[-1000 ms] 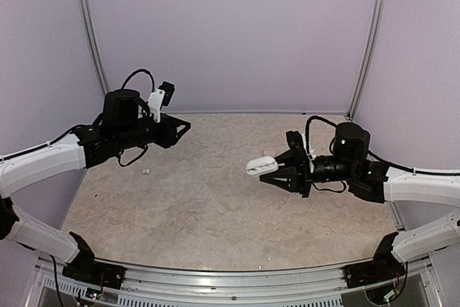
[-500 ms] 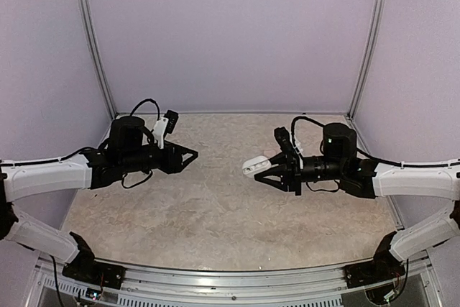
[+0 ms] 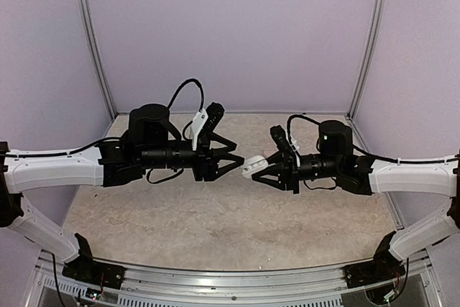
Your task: Insert the wireless bluetooth earbuds into the charging case
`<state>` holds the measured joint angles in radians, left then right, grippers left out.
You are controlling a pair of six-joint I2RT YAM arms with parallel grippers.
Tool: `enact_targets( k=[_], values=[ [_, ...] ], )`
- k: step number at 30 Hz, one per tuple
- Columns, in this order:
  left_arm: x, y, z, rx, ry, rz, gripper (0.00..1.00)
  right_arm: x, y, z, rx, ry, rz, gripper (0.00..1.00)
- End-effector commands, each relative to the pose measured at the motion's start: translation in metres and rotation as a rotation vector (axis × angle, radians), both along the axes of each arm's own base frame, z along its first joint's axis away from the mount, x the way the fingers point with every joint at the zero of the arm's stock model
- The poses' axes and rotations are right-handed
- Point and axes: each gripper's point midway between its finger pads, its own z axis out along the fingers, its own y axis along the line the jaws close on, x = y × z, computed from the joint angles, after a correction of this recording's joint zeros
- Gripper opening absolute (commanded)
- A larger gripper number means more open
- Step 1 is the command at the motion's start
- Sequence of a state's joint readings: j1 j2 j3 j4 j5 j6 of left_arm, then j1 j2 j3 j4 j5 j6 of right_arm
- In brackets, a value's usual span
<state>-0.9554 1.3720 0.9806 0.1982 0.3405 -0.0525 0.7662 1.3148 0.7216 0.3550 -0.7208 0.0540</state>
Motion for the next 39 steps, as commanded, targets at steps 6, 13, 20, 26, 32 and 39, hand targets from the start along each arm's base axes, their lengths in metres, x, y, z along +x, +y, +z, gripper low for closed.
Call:
enact_targets(
  k=[6,13,20,26,32,39],
  values=[
    [-0.005,-0.026,-0.002,0.008,-0.022,-0.04,0.59,-0.012,0.01,0.011,-0.002,-0.064,0.064,0.0],
    [0.012,-0.025,-0.009,0.035,0.003,0.035,0.56,-0.021,0.013,0.013,0.0,-0.098,0.097,0.0],
    [0.024,-0.019,-0.011,0.053,0.013,0.082,0.53,-0.025,0.013,0.016,0.007,-0.117,0.111,0.0],
    [0.032,-0.015,-0.019,0.093,0.012,0.108,0.52,-0.029,0.01,0.022,0.033,-0.137,0.114,0.0],
    [0.046,0.001,-0.013,0.061,0.035,0.15,0.54,-0.025,0.009,0.018,0.036,-0.108,0.091,0.0],
    [0.098,0.078,0.003,-0.086,0.176,0.405,0.6,-0.014,0.004,0.016,0.039,-0.058,0.045,0.0]
  ],
)
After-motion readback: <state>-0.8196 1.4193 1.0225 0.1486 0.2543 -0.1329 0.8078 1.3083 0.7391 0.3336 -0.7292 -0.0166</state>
